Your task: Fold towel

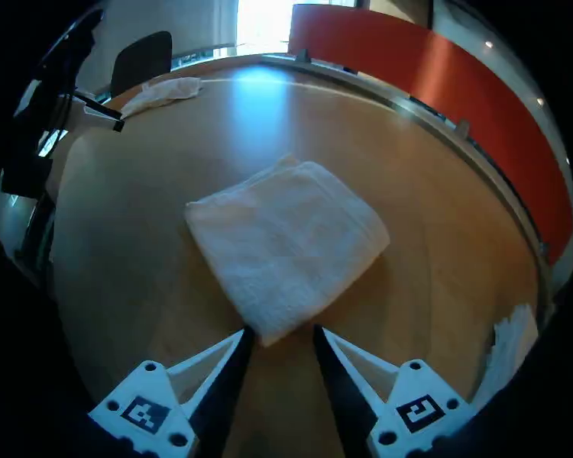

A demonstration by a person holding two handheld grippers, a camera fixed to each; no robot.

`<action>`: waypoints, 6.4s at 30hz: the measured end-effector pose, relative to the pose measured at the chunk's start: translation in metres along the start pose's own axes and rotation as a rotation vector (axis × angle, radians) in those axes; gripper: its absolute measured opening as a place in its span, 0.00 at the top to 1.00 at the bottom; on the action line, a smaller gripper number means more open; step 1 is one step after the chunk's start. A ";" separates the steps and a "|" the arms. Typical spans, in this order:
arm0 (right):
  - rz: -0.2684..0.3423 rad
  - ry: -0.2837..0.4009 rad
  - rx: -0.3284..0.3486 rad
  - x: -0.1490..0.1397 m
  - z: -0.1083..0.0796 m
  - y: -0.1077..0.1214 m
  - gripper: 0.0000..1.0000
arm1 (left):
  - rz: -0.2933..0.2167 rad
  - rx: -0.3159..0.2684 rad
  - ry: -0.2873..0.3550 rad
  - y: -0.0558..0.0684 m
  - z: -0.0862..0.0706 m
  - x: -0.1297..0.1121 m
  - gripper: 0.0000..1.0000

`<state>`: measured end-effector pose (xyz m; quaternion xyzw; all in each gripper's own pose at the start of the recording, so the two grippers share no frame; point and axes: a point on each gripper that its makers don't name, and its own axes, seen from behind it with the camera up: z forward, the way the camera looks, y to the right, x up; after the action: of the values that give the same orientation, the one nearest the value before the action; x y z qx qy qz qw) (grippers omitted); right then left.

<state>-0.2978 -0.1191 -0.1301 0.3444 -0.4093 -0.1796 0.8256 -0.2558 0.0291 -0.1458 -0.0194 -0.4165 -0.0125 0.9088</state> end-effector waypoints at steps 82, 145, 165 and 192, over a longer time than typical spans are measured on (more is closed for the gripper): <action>-0.006 0.292 -0.201 0.154 -0.131 0.125 0.96 | 0.020 -0.026 0.053 0.014 -0.006 0.026 0.04; 0.204 0.151 -0.490 0.037 -0.221 0.349 0.95 | 0.083 -0.028 0.047 0.030 0.000 0.042 0.04; 0.378 0.009 -0.533 -0.083 -0.229 0.331 0.95 | 0.092 -0.030 0.044 0.029 -0.006 0.035 0.04; 0.487 -0.136 -0.566 -0.154 -0.197 0.326 0.95 | 0.095 -0.019 0.041 0.025 -0.006 0.035 0.04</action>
<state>-0.2284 0.2810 -0.0659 -0.0174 -0.4674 -0.1067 0.8774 -0.2272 0.0539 -0.1234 -0.0476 -0.3961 0.0262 0.9166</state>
